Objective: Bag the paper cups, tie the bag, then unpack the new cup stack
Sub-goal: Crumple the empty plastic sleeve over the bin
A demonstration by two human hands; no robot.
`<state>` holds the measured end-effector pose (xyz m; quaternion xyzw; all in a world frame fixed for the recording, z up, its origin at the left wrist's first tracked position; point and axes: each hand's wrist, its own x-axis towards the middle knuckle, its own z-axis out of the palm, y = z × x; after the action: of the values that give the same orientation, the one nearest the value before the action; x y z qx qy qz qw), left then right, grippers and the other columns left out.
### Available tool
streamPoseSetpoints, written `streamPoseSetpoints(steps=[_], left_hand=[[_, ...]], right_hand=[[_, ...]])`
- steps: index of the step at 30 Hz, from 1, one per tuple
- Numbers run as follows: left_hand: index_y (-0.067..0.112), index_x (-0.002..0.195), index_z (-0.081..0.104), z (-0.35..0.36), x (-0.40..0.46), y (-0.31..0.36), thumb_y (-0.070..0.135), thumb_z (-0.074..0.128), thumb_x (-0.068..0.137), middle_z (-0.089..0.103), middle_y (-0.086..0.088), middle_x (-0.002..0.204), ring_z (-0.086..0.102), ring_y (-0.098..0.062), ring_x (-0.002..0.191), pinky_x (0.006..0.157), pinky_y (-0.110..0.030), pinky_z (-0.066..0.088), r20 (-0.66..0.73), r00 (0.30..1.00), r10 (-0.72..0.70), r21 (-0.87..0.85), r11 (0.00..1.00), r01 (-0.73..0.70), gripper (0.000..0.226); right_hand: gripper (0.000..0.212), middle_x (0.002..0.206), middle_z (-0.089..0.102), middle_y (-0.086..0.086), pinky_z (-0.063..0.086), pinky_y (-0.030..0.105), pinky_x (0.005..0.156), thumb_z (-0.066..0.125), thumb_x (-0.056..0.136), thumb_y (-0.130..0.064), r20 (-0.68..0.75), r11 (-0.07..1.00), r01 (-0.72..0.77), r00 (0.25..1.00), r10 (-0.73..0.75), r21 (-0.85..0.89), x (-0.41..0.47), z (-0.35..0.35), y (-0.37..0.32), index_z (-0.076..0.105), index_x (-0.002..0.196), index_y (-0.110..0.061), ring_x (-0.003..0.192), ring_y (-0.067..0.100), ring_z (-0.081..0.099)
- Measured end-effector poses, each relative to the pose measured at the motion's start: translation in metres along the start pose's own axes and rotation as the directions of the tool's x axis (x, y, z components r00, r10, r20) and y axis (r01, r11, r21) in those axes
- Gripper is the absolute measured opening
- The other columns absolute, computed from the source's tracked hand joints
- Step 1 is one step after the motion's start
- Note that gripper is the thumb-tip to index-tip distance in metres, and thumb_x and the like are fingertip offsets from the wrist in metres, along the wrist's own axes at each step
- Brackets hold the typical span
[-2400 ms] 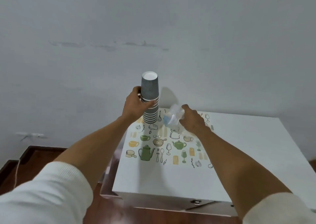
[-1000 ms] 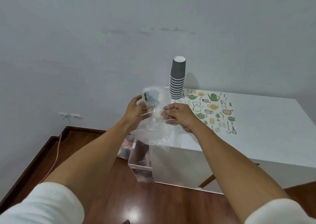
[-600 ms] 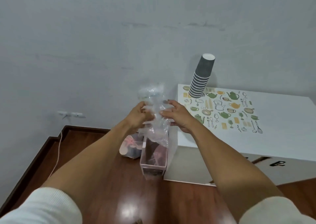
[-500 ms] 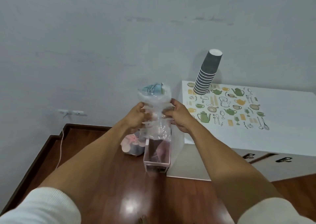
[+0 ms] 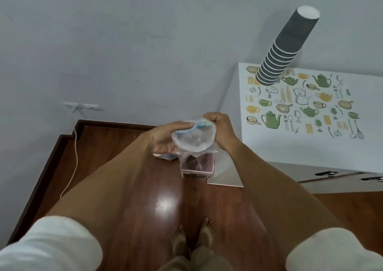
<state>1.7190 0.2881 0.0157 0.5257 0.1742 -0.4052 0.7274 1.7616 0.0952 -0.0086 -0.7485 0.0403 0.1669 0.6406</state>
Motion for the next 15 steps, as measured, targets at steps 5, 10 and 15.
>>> streamPoseSetpoints(steps=[5, 10, 15], left_hand=[[0.005, 0.103, 0.067, -0.029, 0.046, -0.035, -0.007, 0.075, 0.082, 0.075, -0.012, 0.085, 0.073, -0.021, 0.065, 0.062, -0.033, 0.060, -0.350, 0.931, 0.100, 0.076, 0.994, -0.079, 0.025], [0.008, 0.100, 0.067, -0.058, 0.102, -0.094, 0.017, 0.098, 0.059, 0.074, -0.014, 0.099, 0.071, -0.026, 0.083, 0.078, -0.038, 0.059, -0.536, 0.836, 0.116, 0.158, 0.987, -0.035, 0.053], [0.011, 0.102, 0.070, -0.068, 0.168, -0.160, 0.021, 0.065, 0.086, 0.073, -0.003, 0.079, 0.064, -0.014, 0.057, 0.050, -0.020, 0.050, -0.469, 0.879, -0.087, -0.079, 0.995, 0.056, 0.020]], right_hand=[[0.030, 0.102, 0.069, 0.001, 0.051, 0.041, 0.088, 0.054, 0.096, -0.033, -0.004, 0.871, -0.395, 0.910, 0.414, 0.291, 0.020, 0.003, 0.045, 0.066, 0.119, -0.018, 0.090, 0.021, 0.065], [0.027, 0.109, 0.073, 0.012, 0.057, 0.037, 0.075, 0.060, 0.086, -0.021, 0.128, 0.794, -0.598, 0.801, 0.585, 0.115, 0.022, 0.024, 0.121, 0.067, 0.112, -0.018, 0.092, 0.027, 0.070], [0.032, 0.101, 0.065, 0.007, 0.062, 0.046, 0.079, 0.063, 0.076, -0.007, -0.255, 0.882, -0.470, 0.853, 0.456, 0.003, 0.055, 0.041, 0.230, 0.052, 0.104, -0.016, 0.093, 0.030, 0.070]])
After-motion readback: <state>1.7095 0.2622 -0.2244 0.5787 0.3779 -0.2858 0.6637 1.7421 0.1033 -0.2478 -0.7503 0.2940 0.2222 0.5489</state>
